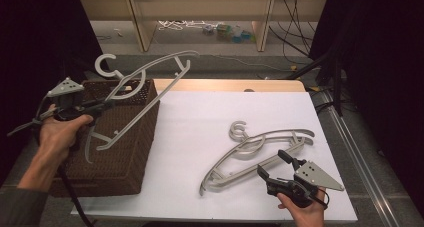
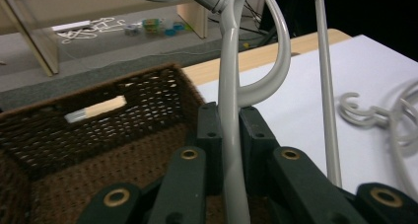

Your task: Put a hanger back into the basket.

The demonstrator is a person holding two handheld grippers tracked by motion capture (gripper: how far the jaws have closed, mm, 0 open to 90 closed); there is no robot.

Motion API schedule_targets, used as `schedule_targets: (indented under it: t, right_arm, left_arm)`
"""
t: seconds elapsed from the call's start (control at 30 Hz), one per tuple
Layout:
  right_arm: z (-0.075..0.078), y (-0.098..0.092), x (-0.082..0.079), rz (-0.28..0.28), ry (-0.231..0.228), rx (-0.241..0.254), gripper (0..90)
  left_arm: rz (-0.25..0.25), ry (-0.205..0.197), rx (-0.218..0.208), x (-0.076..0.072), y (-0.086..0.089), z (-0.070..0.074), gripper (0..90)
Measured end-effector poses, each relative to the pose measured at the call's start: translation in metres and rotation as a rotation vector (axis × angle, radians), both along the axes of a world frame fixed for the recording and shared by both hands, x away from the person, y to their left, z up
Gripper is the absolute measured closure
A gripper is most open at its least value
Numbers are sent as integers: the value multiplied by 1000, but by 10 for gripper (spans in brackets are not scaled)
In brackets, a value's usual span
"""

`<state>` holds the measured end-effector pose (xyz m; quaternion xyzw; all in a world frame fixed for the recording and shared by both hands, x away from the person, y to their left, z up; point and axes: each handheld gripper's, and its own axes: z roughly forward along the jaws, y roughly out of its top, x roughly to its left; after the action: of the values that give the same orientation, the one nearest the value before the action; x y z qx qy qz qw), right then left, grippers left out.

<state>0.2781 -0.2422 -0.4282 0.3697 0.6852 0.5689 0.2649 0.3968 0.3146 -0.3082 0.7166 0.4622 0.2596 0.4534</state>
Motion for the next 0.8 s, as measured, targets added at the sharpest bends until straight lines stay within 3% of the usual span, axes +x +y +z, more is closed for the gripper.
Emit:
schedule_targets:
  t: [0.23, 0.37, 0.6, 0.8]
  right_arm:
    - [0, 0, 0, 0, 11, 0, 183]
    - [-2, 2, 2, 4, -12, 10, 183]
    - [-2, 2, 1, 7, 3, 14, 183]
    - [-2, 3, 2, 6, -5, 21, 182]
  left_arm:
    - [49, -6, 28, 1, 27, -10, 814]
    - [77, -11, 46, 1, 43, -17, 814]
    - [138, 16, 69, -4, 64, -29, 814]
    - [153, 20, 101, -10, 79, -37, 814]
